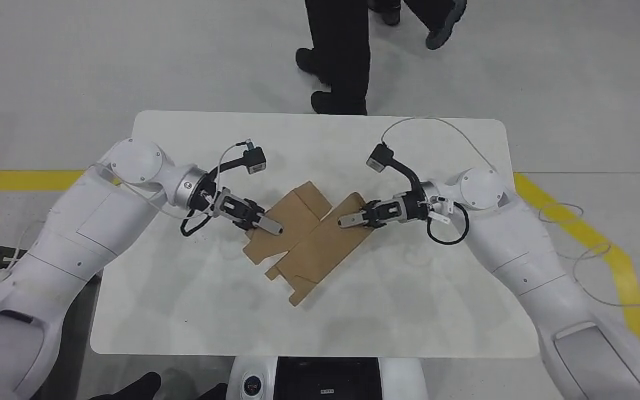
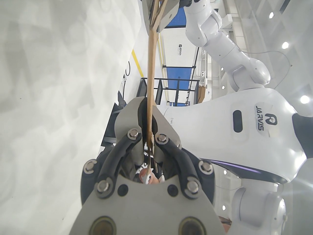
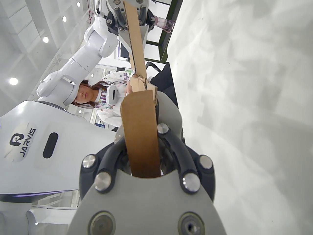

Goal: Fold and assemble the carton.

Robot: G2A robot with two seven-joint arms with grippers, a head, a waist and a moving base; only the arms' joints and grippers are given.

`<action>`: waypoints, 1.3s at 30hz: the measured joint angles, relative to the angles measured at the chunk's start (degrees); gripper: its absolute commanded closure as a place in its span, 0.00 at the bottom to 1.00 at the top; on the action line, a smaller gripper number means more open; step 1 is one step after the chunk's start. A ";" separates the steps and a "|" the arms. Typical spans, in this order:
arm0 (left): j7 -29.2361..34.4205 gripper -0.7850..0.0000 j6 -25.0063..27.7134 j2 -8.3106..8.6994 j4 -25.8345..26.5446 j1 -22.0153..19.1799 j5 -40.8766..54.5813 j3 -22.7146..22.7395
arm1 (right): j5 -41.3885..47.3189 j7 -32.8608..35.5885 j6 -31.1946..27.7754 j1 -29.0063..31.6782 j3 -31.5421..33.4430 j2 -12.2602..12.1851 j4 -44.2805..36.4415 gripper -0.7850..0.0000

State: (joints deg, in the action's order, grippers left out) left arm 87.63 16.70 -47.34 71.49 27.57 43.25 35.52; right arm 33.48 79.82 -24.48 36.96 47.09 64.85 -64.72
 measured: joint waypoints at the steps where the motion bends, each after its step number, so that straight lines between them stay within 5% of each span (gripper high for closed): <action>1: 0.16 0.00 -0.16 -0.10 -0.52 0.01 0.75 0.13 | 0.28 -0.26 -0.26 -0.01 0.08 -0.03 0.47 1.00; 9: -2.15 0.00 2.15 -1.95 -9.51 0.04 7.48 2.28 | 1.08 -3.55 -2.78 -0.25 2.31 -0.23 4.99 1.00; 17: -7.37 0.00 5.00 -5.29 -16.79 -0.28 12.22 2.44 | -2.96 -12.88 0.70 2.81 6.23 -1.34 -0.19 1.00; 30: -12.17 0.00 3.74 -7.72 -15.96 1.85 12.97 3.91 | -9.44 -19.81 8.77 14.23 16.04 -4.82 -15.41 1.00; 39: -10.88 0.00 0.22 -8.42 -12.28 4.57 13.95 5.38 | -10.90 -21.89 9.27 20.21 19.80 -5.86 -19.59 1.00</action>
State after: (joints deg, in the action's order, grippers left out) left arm 76.75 16.92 -55.76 59.21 32.14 57.20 40.90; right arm 22.58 57.93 -15.21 57.17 66.89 58.99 -84.31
